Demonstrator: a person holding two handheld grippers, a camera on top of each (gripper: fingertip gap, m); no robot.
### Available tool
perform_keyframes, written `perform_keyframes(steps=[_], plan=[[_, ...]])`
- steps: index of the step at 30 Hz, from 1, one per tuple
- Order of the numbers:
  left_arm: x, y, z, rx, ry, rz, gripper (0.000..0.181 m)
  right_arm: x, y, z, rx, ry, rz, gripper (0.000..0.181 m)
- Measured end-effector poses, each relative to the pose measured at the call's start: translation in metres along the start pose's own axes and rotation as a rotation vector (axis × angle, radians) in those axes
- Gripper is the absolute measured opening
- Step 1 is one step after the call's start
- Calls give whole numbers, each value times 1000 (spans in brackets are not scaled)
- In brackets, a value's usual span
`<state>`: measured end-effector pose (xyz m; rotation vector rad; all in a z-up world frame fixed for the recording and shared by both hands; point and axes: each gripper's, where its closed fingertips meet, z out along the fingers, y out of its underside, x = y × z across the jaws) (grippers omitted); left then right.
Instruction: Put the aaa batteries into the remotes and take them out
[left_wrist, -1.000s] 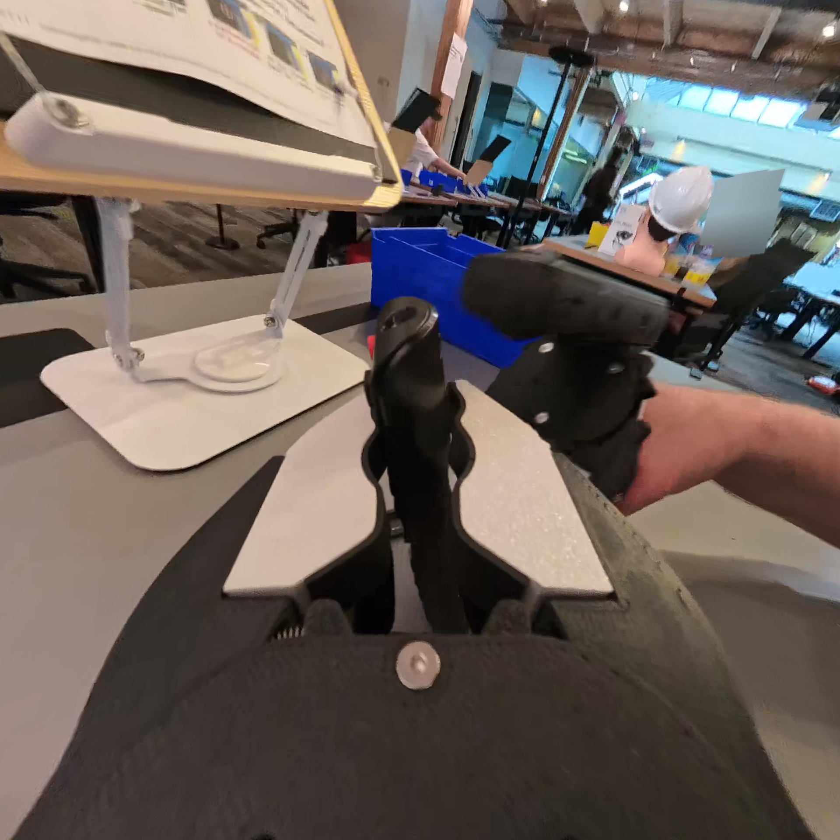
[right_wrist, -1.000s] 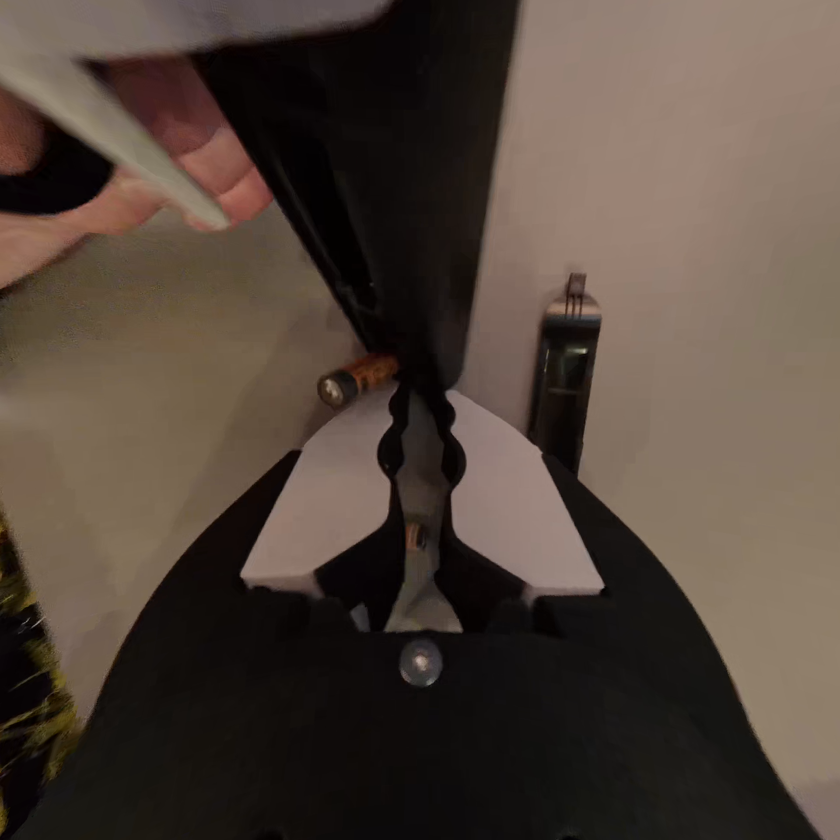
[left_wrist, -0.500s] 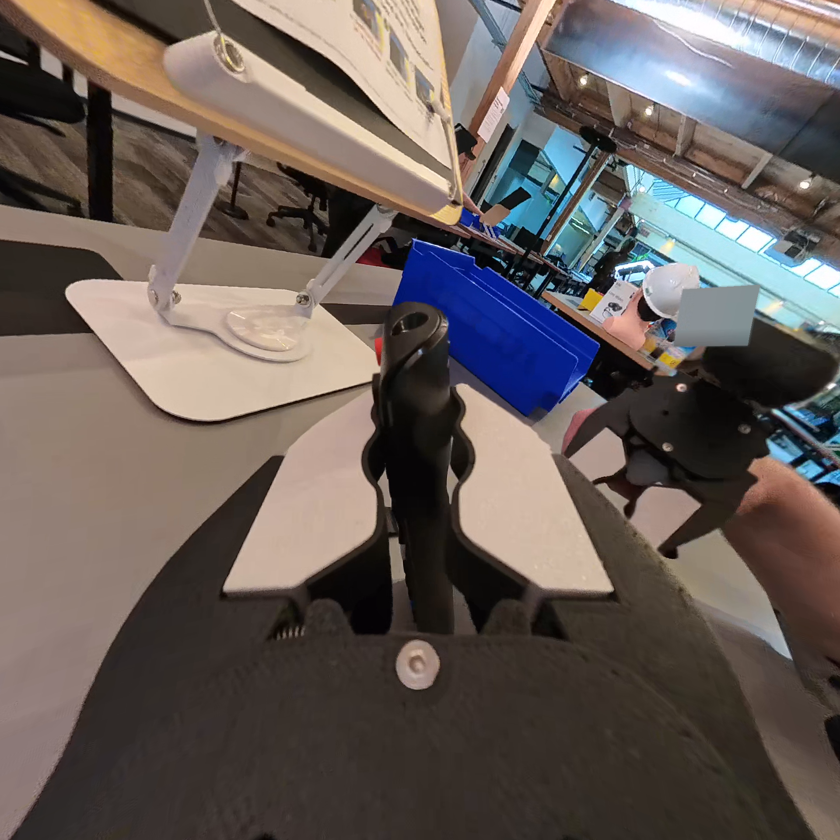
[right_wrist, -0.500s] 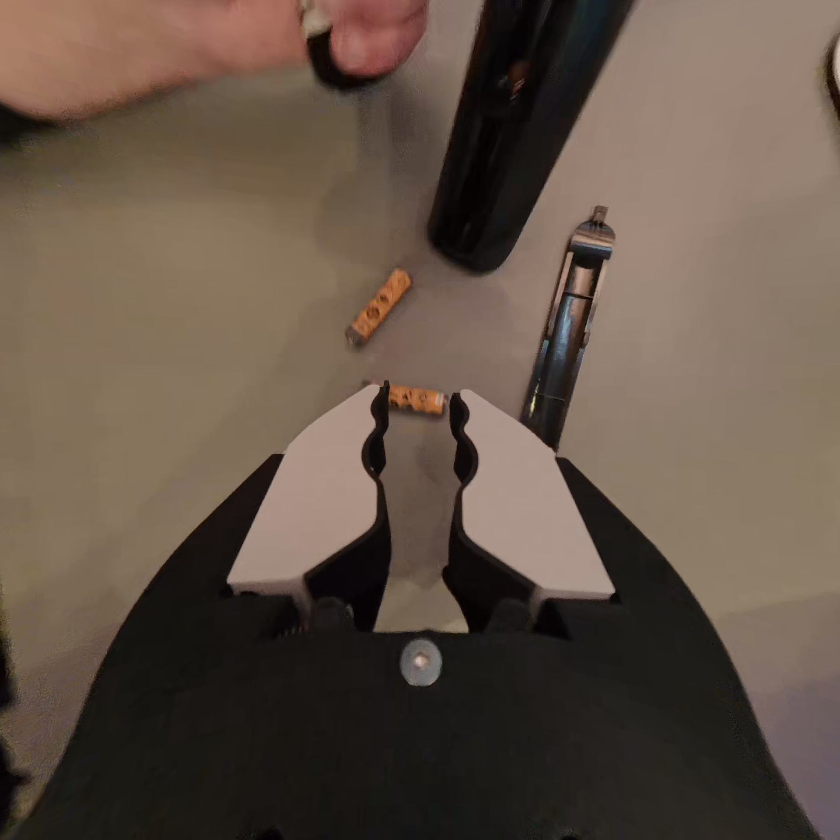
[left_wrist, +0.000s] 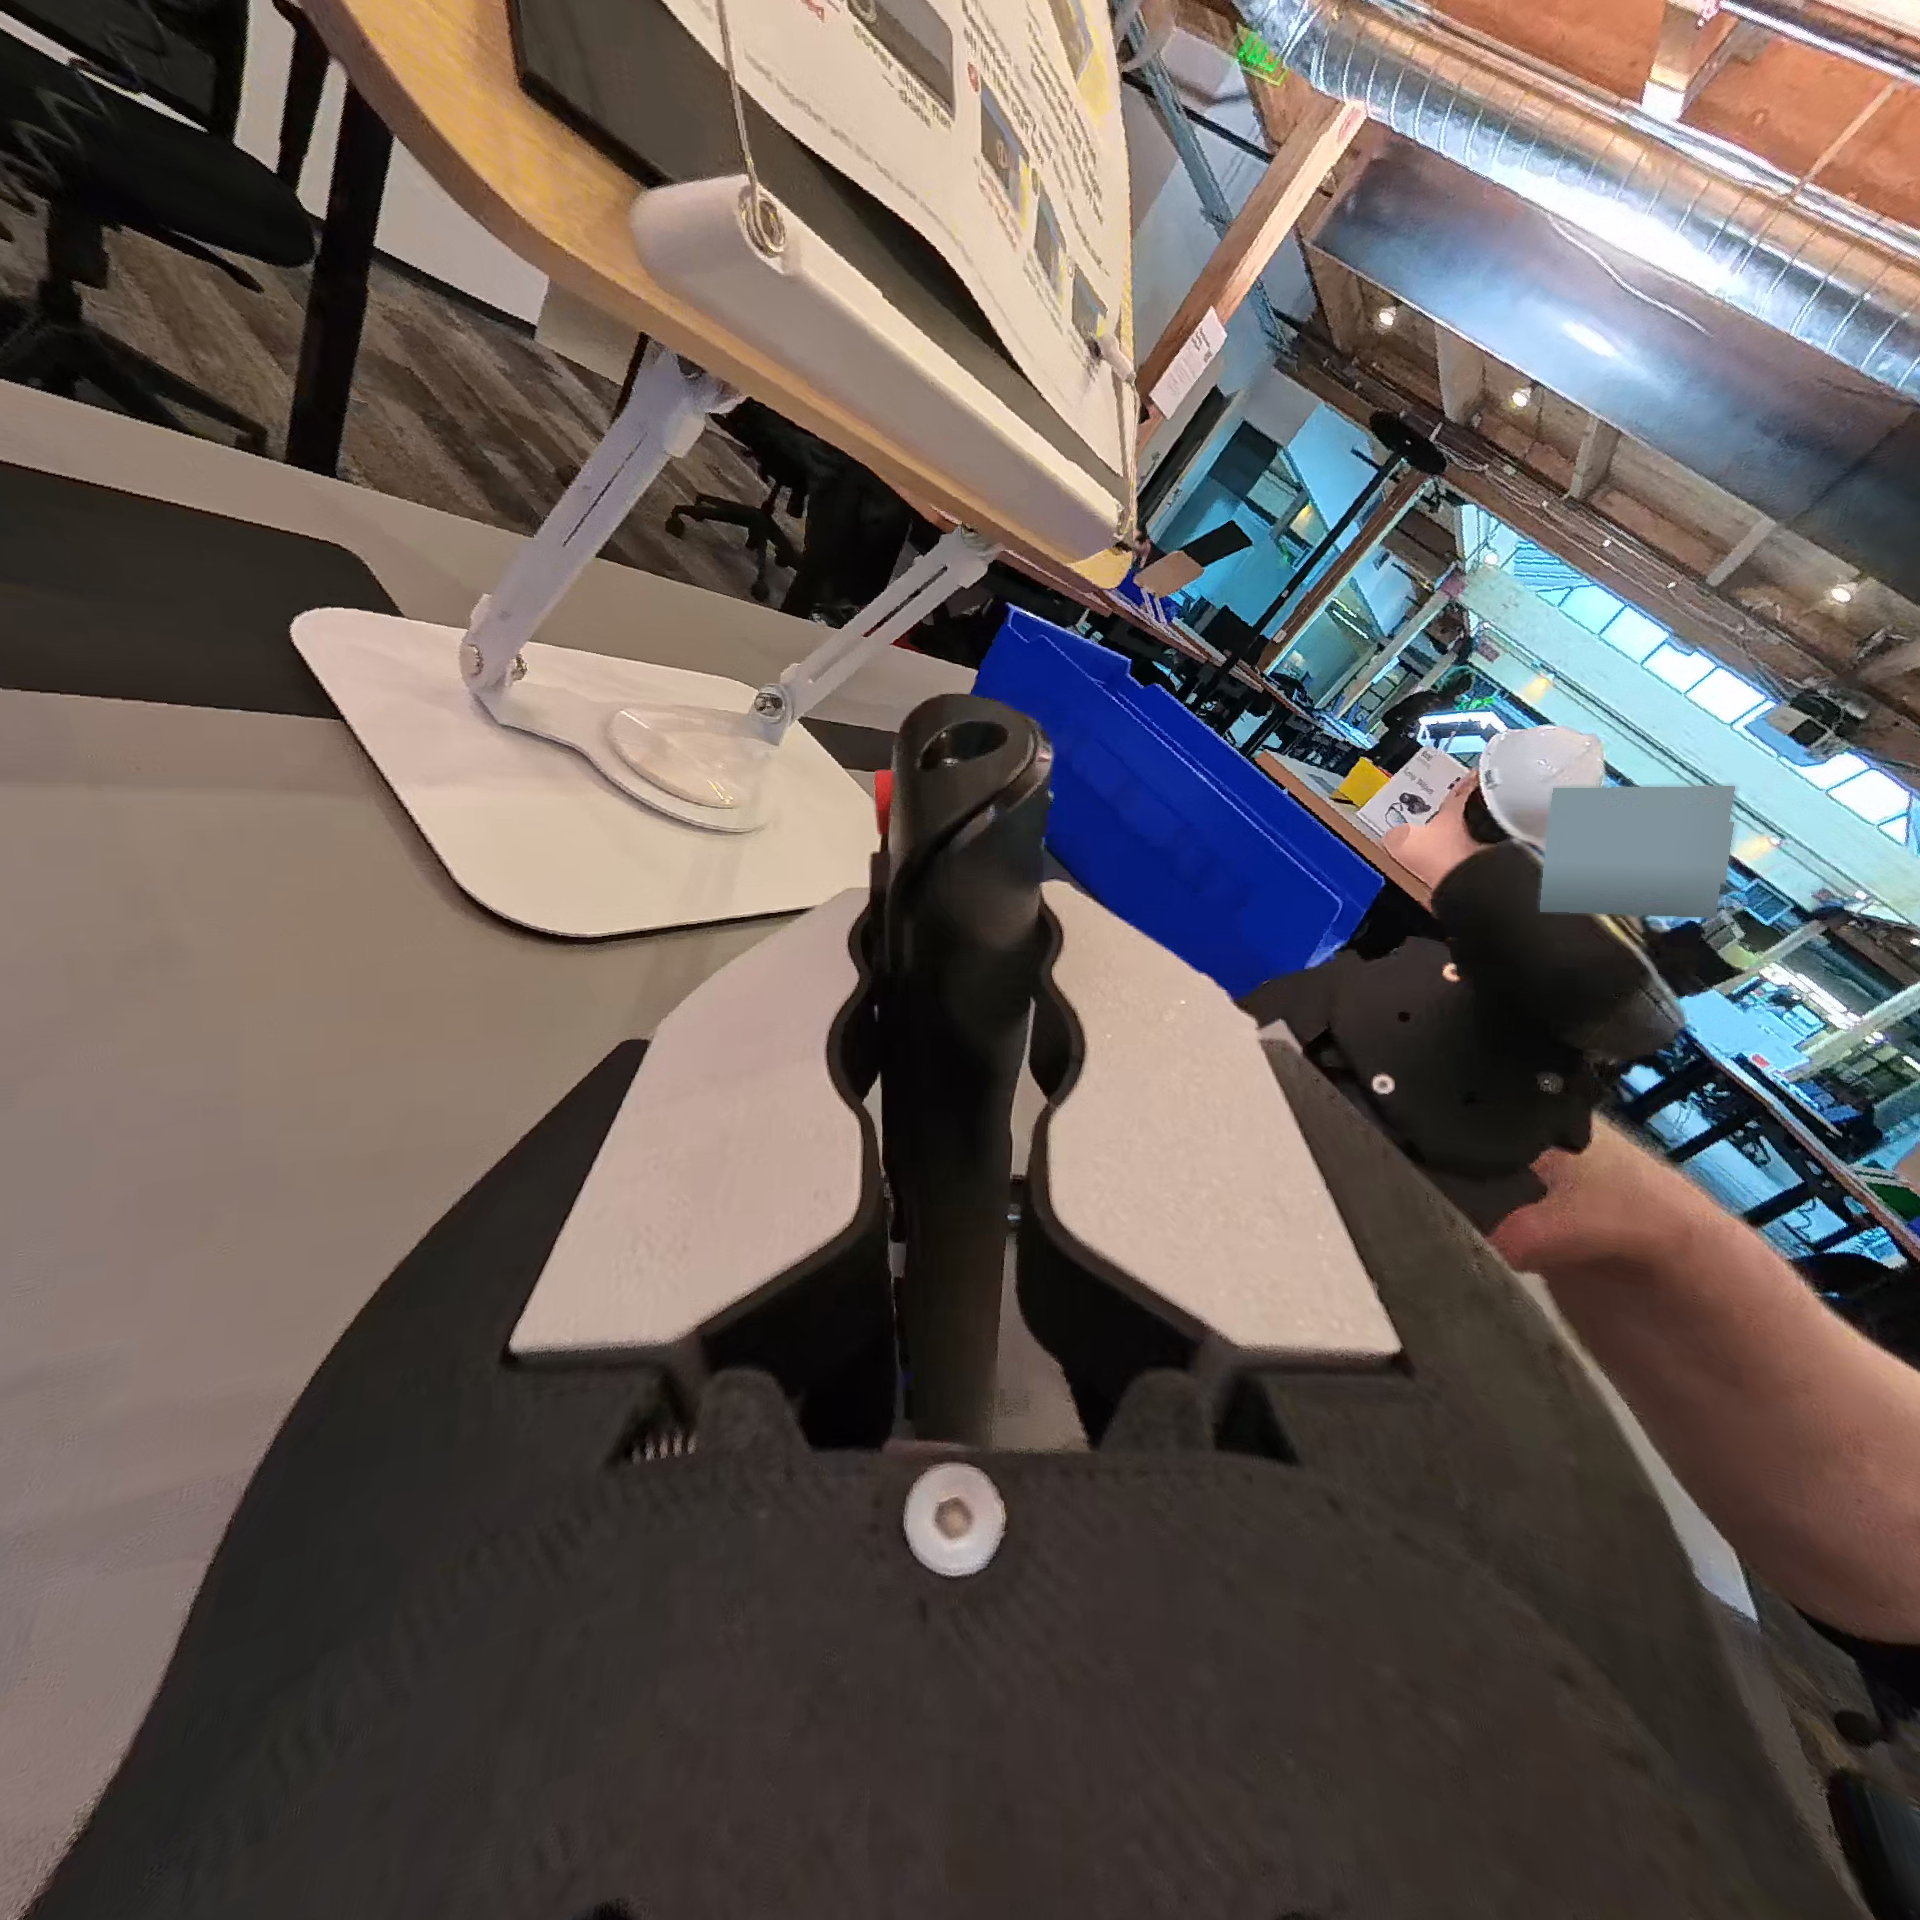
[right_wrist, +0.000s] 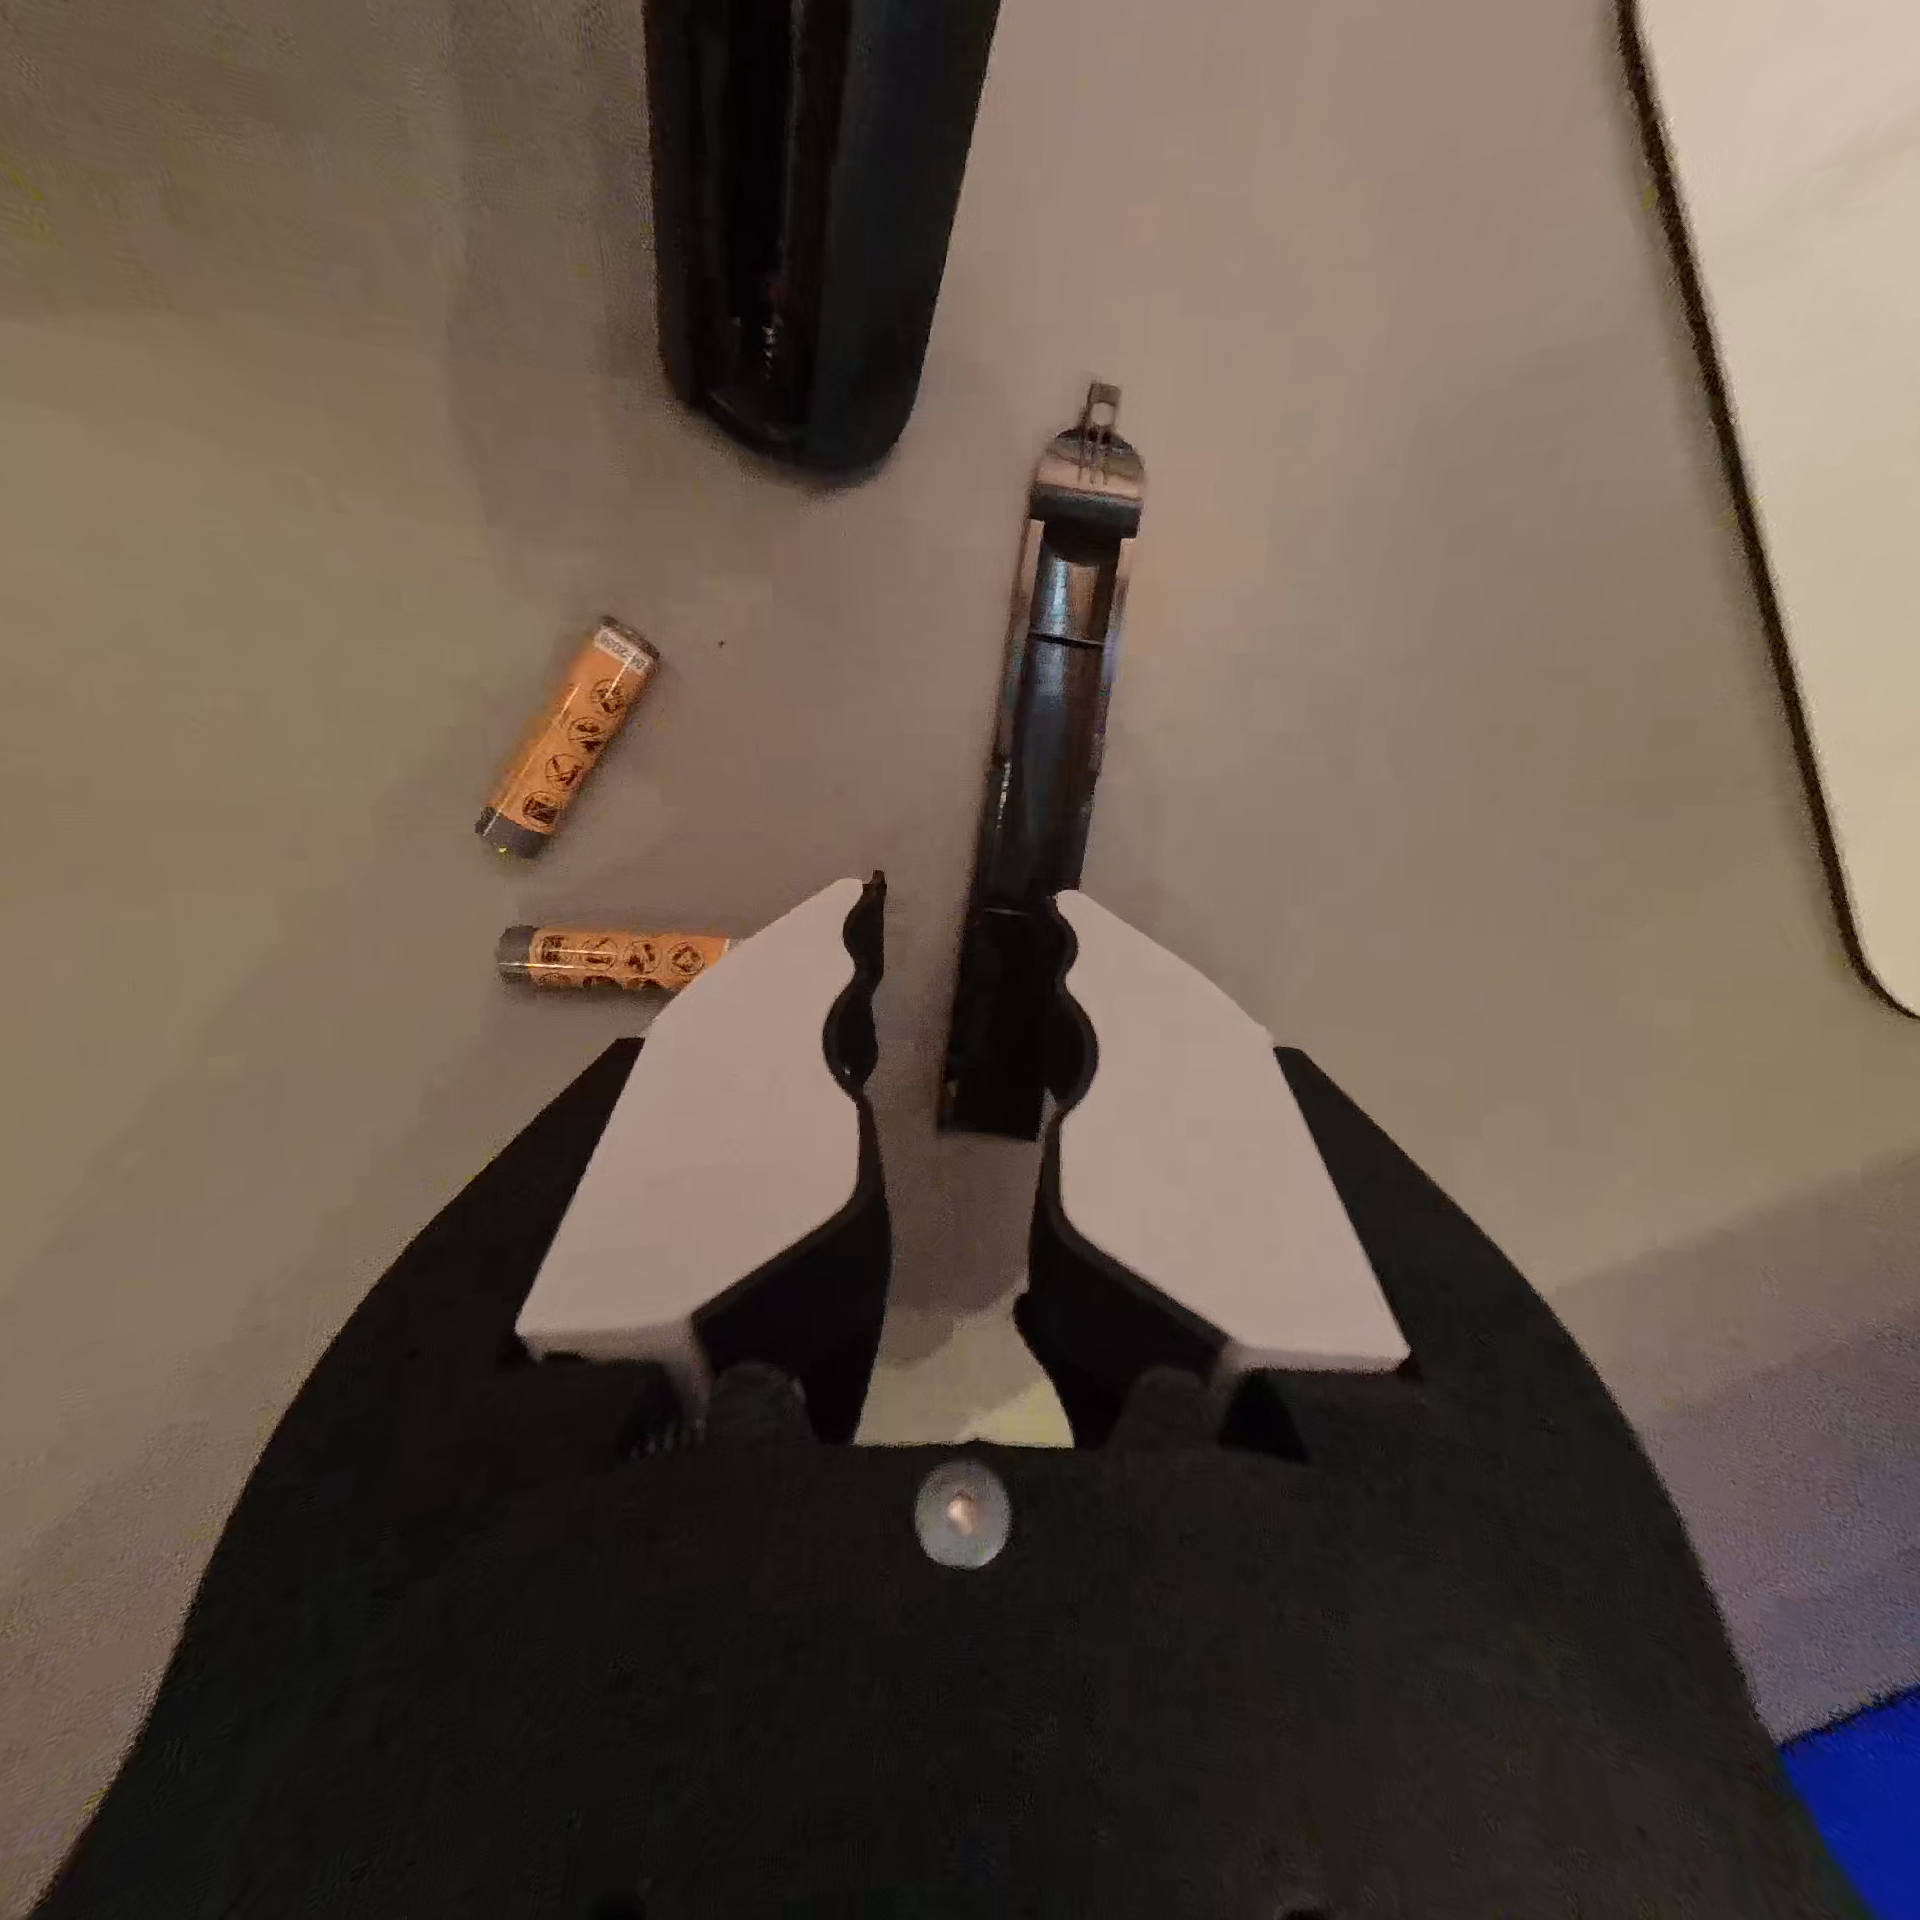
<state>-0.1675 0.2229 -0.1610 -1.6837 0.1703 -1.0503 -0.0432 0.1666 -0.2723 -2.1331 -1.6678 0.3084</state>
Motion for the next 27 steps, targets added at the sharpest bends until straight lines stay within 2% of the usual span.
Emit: perform_keyframes(steps=[1, 3, 4, 7, 8, 10, 11, 13, 16, 19, 22, 27], plan=[[0, 0, 0, 2, 4, -9, 25, 0, -1, 3, -5, 13, -7, 25], [-2, 1, 0, 3, 6, -24, 25, 2, -3, 5, 0, 49, -10, 5], [-2, 2, 1, 0, 11, -30, 25, 5, -4, 6, 4, 80, -27, 0], [-1, 2, 1, -1, 11, -34, 25, 7, -5, 6, 29, 65, 1, 0], [-1, 1, 1, 0, 12, -34, 25, 9, -4, 5, 38, 73, 11, 1], [-2, -2, 0, 11, 9, -36, 25, 11, -8, 2, 67, 89, 33, 28], [-3, -2, -1, 13, 9, -39, 25, 9, -8, 1, 64, 89, 31, 30], [-3, -2, -1, 13, 8, -42, 25, 12, -6, 3, 30, 119, 17, 31], [-2, -3, -1, 17, 14, -45, 25, 12, -8, 7, 44, 58, 92, 17], [-1, -5, -2, 22, 18, -43, 25, 22, -9, 8, 76, 54, 142, 11], [0, -7, -3, 25, 21, -43, 25, 24, -7, 5, 85, 16, 196, 37], [1, -8, -3, 27, 33, -49, 25, 38, -4, -2, 144, 123, 201, 33]])
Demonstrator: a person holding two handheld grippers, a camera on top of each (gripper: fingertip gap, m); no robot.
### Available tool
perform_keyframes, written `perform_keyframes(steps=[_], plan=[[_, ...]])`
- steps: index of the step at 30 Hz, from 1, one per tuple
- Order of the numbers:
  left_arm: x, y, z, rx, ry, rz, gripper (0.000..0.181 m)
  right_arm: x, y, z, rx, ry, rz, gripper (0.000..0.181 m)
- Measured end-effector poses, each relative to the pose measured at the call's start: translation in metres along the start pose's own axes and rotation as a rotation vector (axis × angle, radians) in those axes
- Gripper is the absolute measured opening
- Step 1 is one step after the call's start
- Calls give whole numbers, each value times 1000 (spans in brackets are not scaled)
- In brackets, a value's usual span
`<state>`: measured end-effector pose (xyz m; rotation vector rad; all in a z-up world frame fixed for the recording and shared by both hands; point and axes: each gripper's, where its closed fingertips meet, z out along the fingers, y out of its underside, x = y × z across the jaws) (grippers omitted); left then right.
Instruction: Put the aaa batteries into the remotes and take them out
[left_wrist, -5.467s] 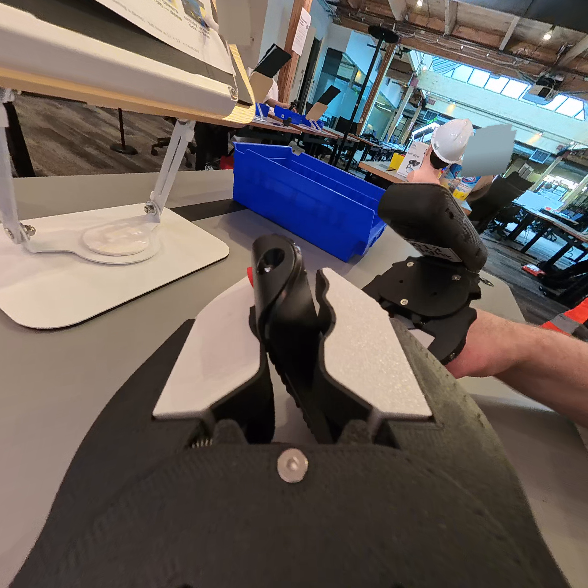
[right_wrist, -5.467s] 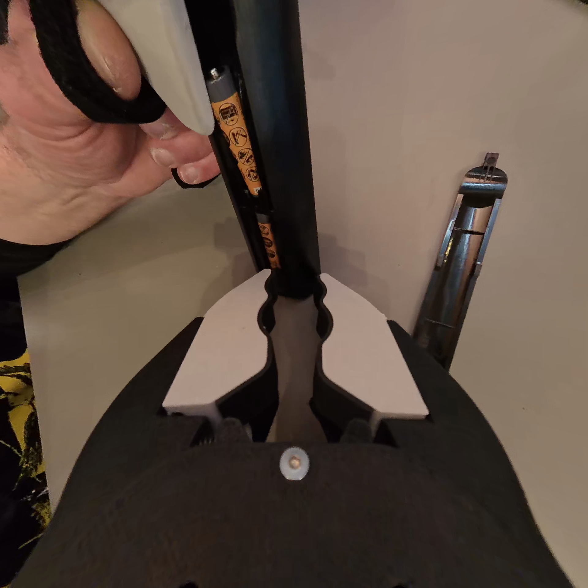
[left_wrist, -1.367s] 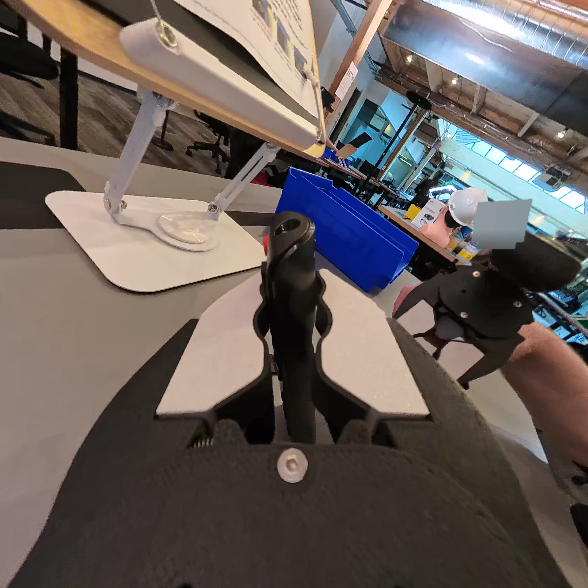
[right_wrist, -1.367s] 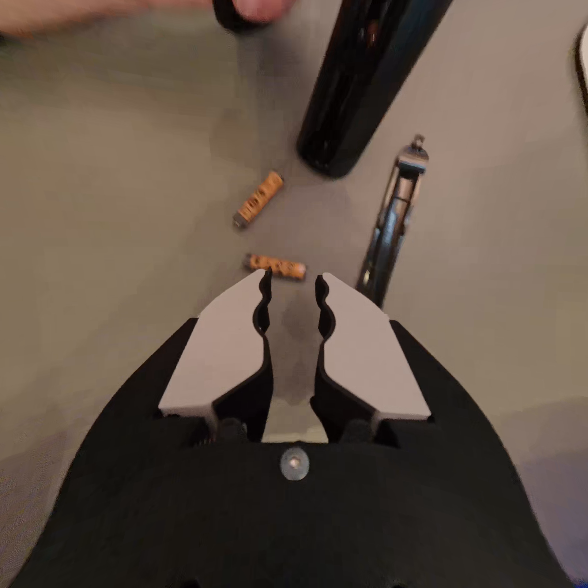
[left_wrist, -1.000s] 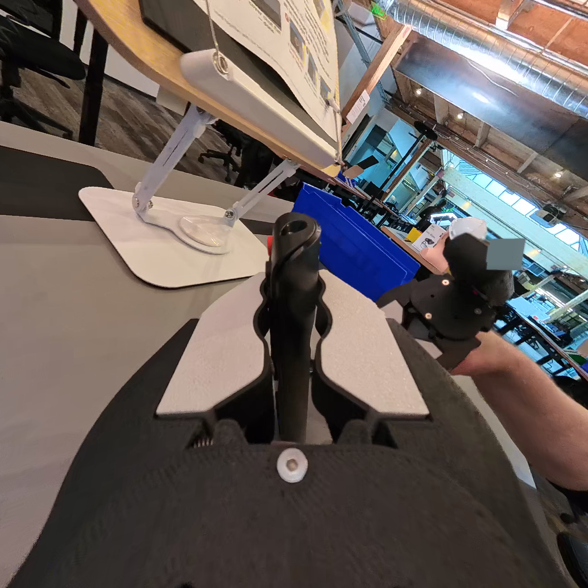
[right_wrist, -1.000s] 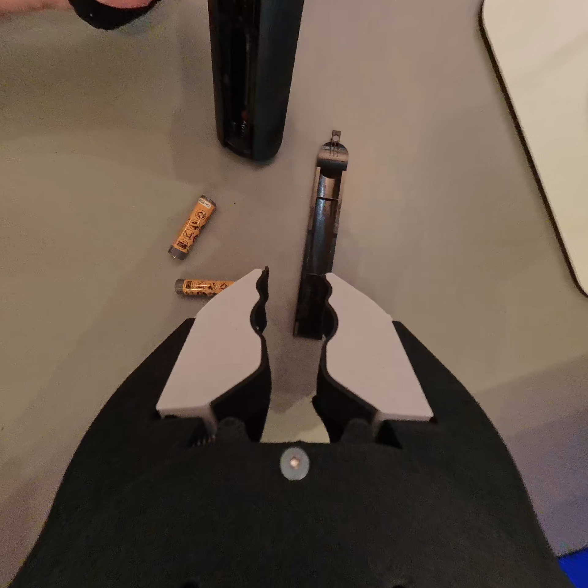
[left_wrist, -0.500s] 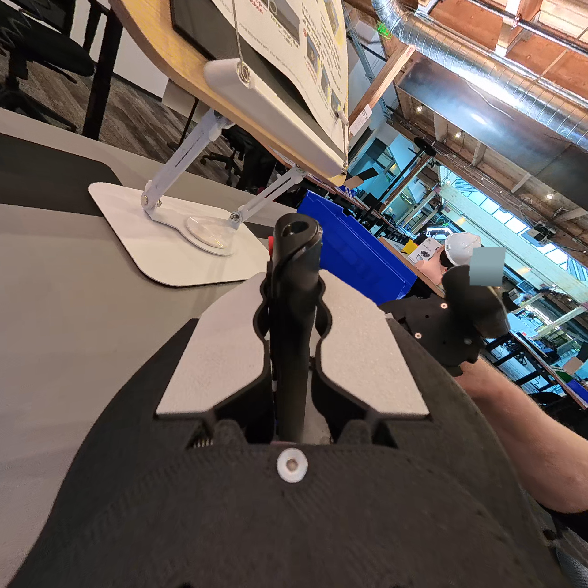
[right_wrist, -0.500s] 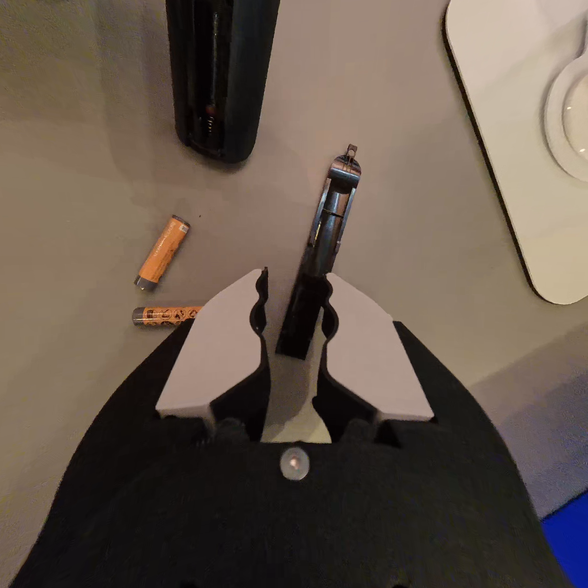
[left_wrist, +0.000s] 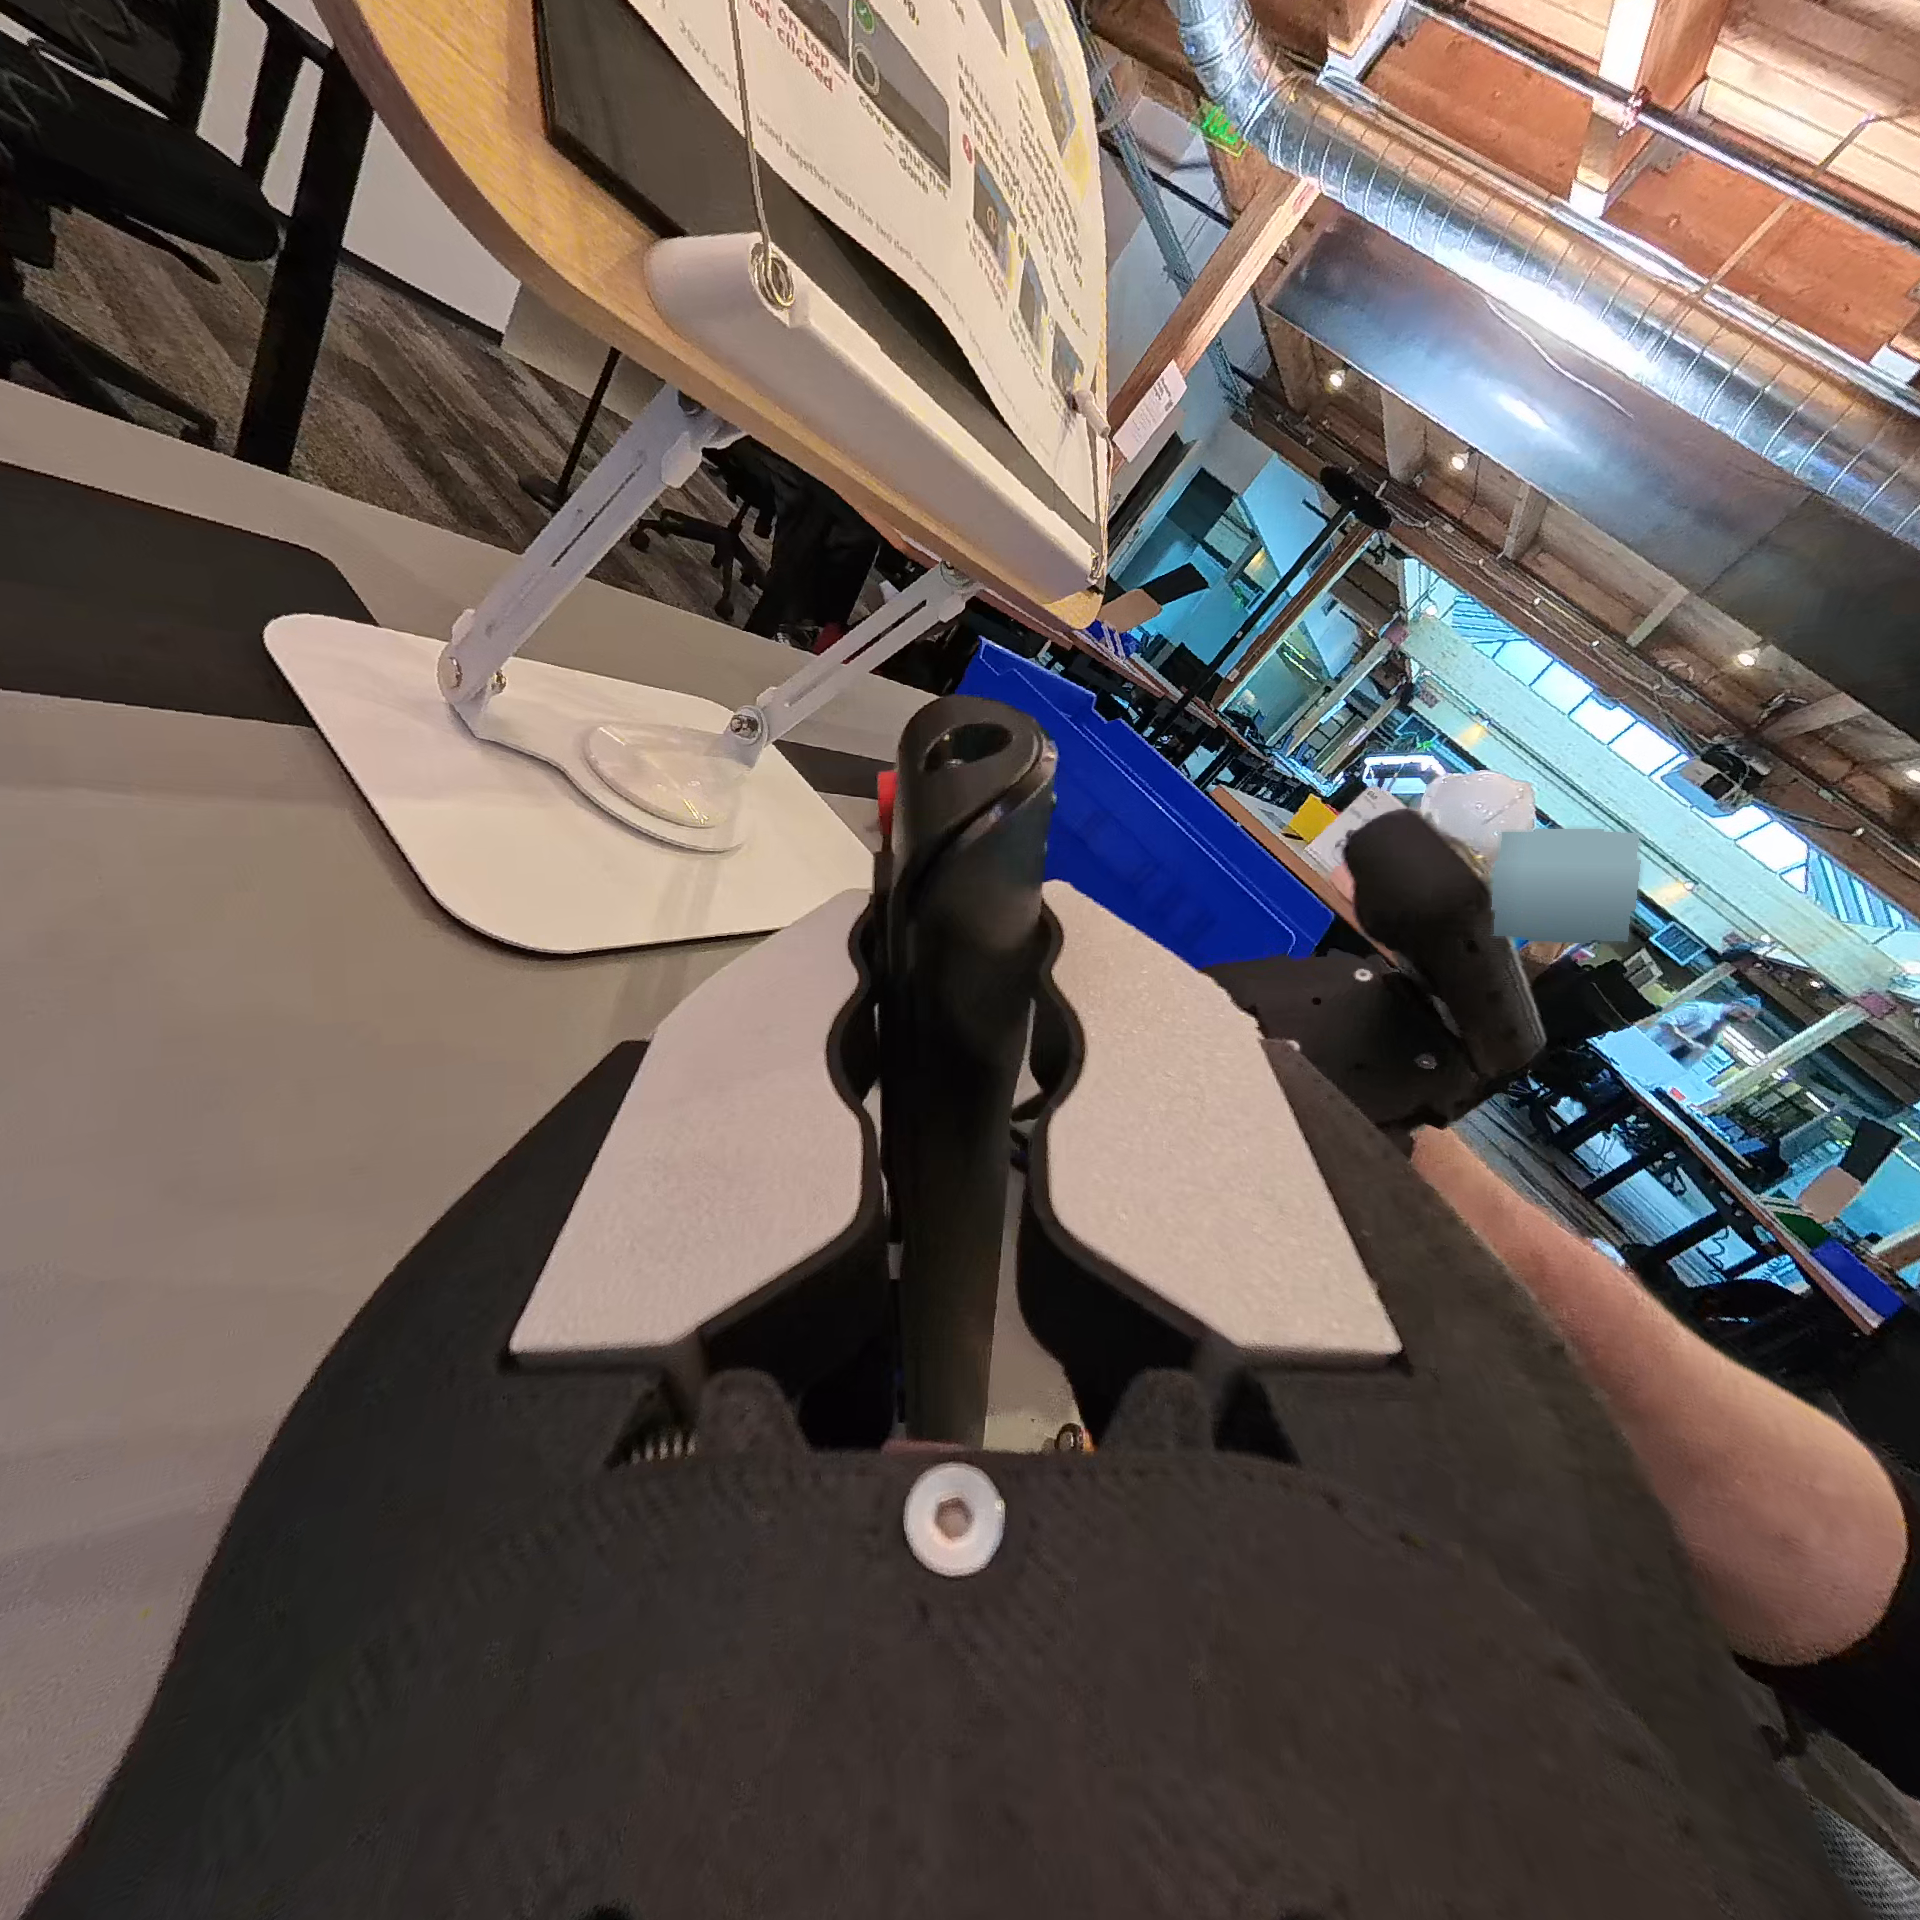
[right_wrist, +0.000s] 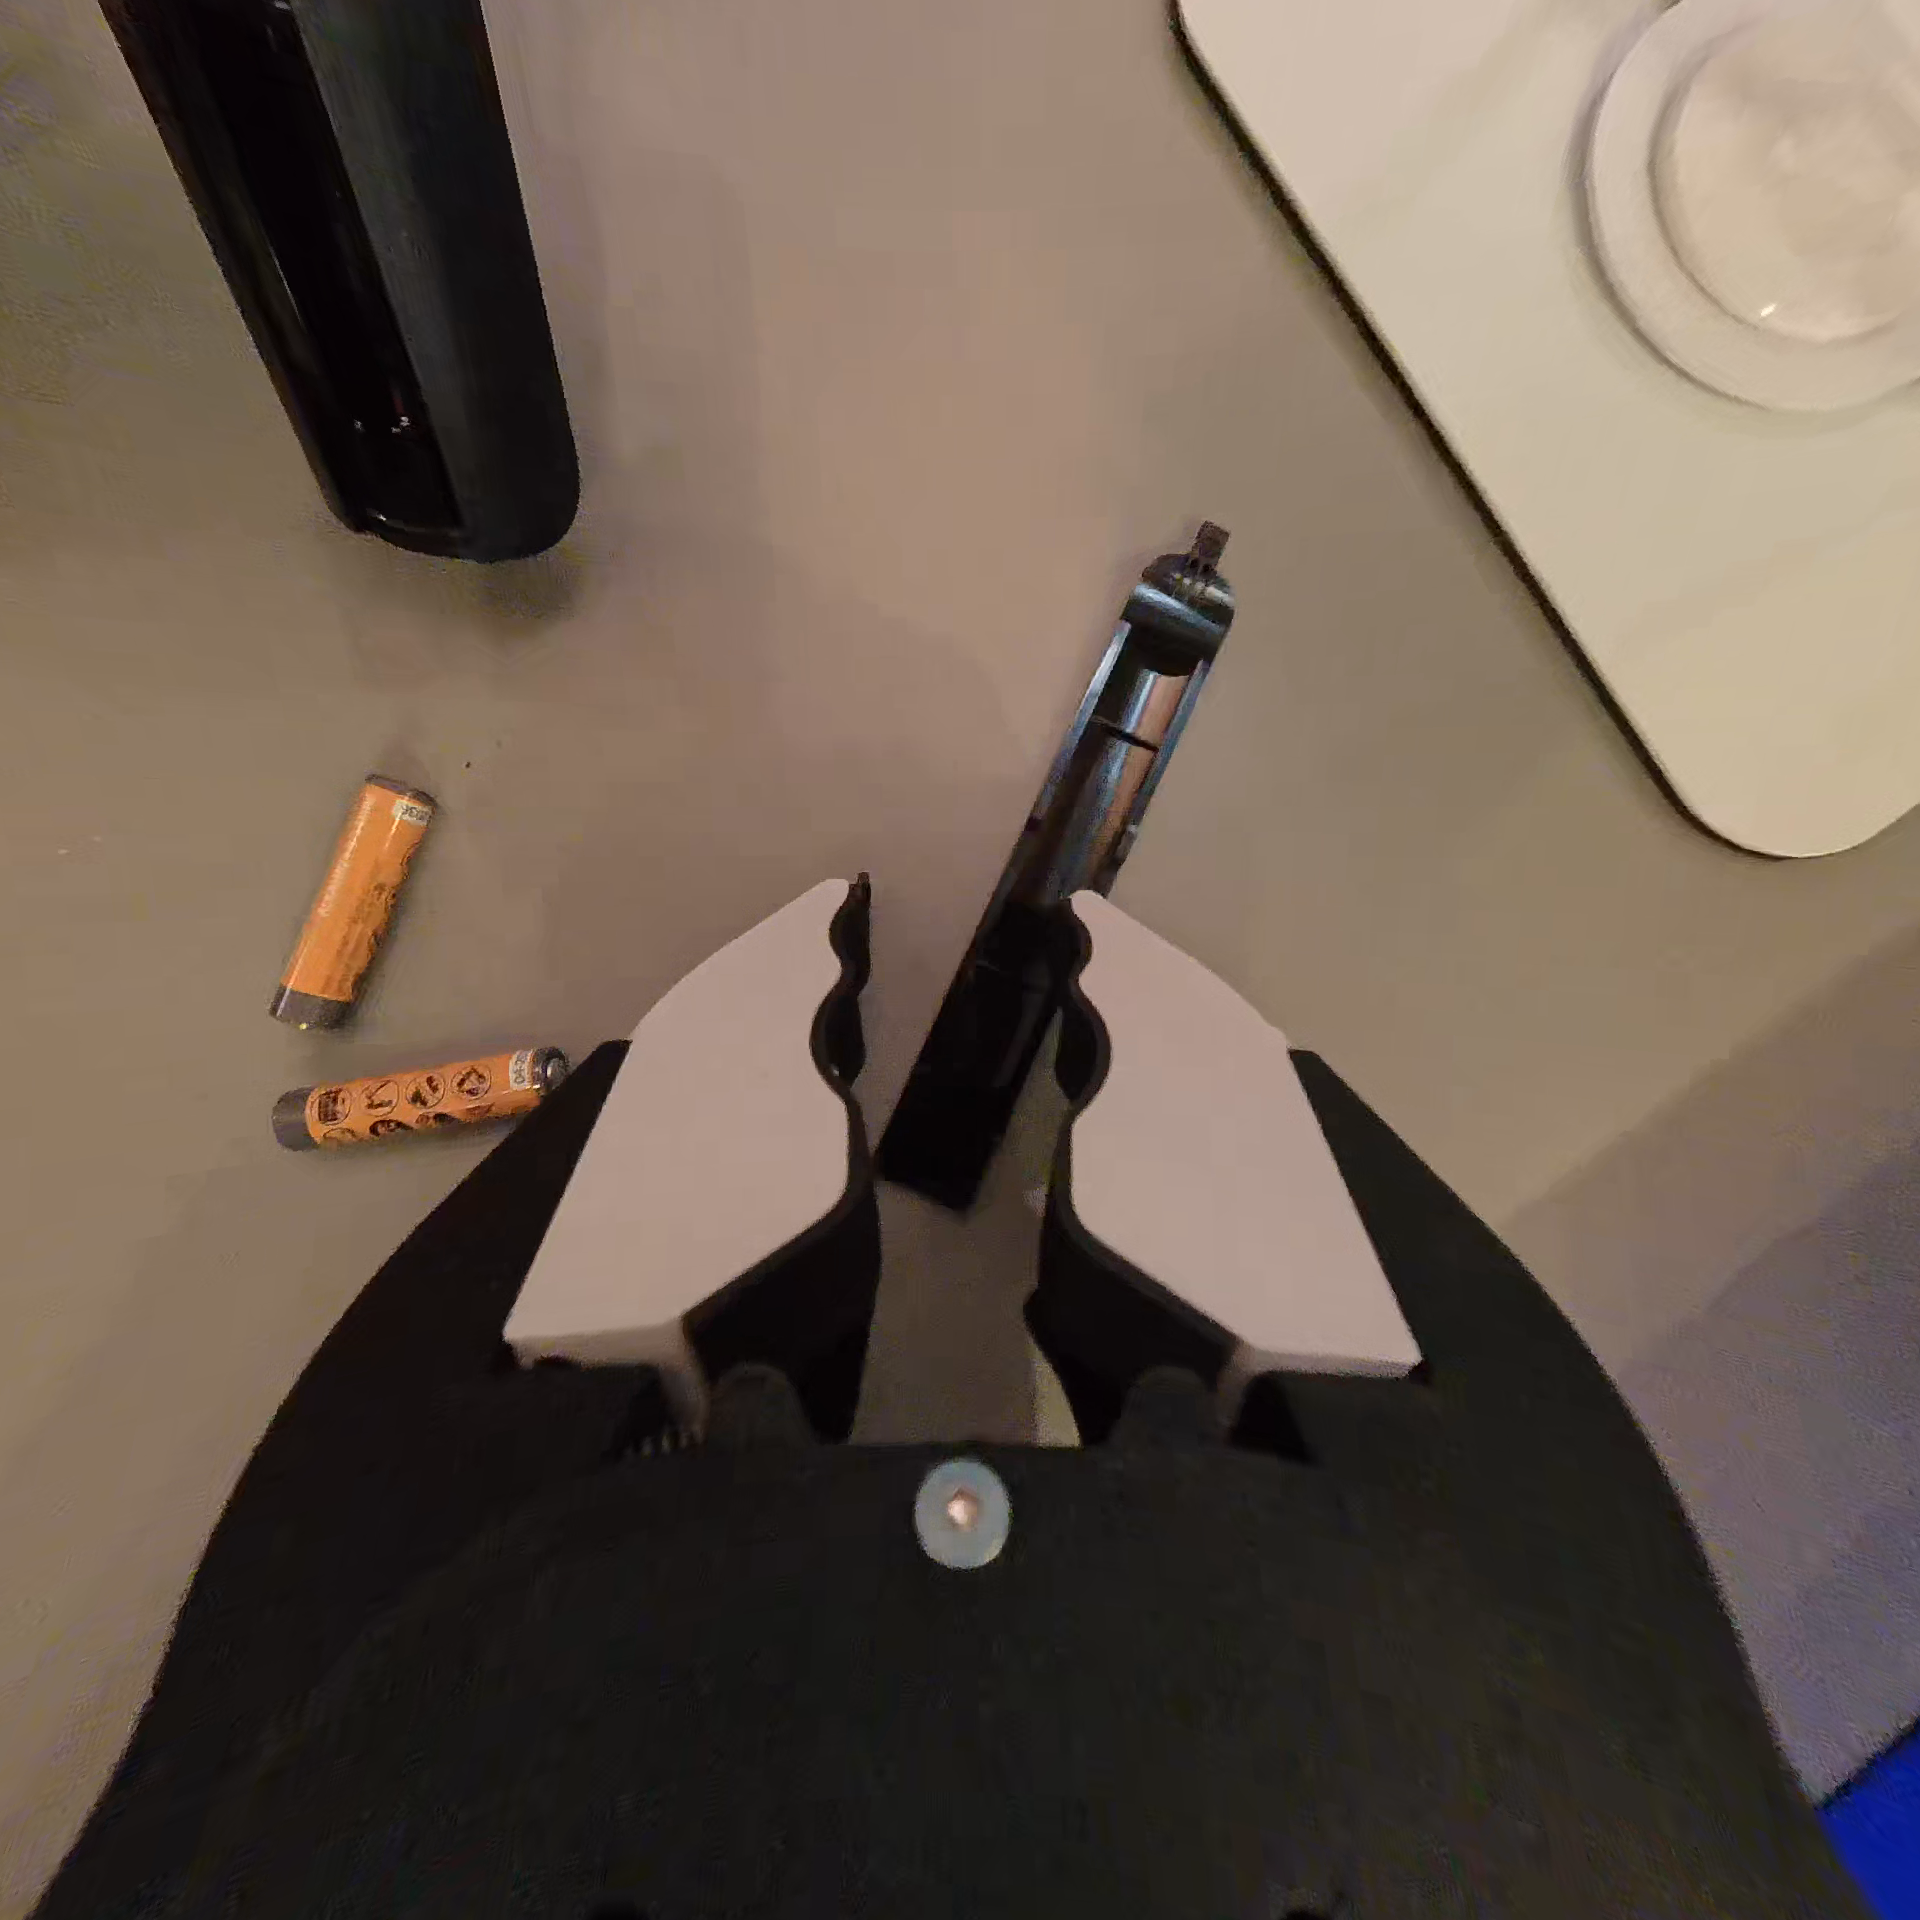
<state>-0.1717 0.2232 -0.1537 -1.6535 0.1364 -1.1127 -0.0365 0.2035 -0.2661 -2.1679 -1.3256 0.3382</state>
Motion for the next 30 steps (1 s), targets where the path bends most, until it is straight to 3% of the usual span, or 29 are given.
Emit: perform_keyframes(steps=[4, 7, 11, 18, 22, 23, 26, 30], plan=[[-1, 0, 0, 0, 1, -5, 25, 9, -1, -11, 27, 64, 50, 35], [-1, 2, 2, -4, 1, -6, 25, 4, 8, -2, -20, 26, 84, 35], [0, 2, 2, -4, 5, -6, 25, 7, 6, 0, 3, 22, 122, 20], [1, -2, 0, 10, 14, -20, 25, 5, 4, -2, 120, -111, 196, 18], [-1, -2, 0, 12, 14, -28, 25, 11, 5, -14, 95, 40, -15, 18], [-1, -1, 0, 13, 15, -31, 25, 12, 3, -20, 82, 110, -115, 0], [-2, -1, 0, 15, 16, -40, 25, 5, 3, -31, -6, 183, -336, 0], [-1, -3, 0, 19, 18, -38, 25, 6, 3, -43, 30, 144, -309, 0]])
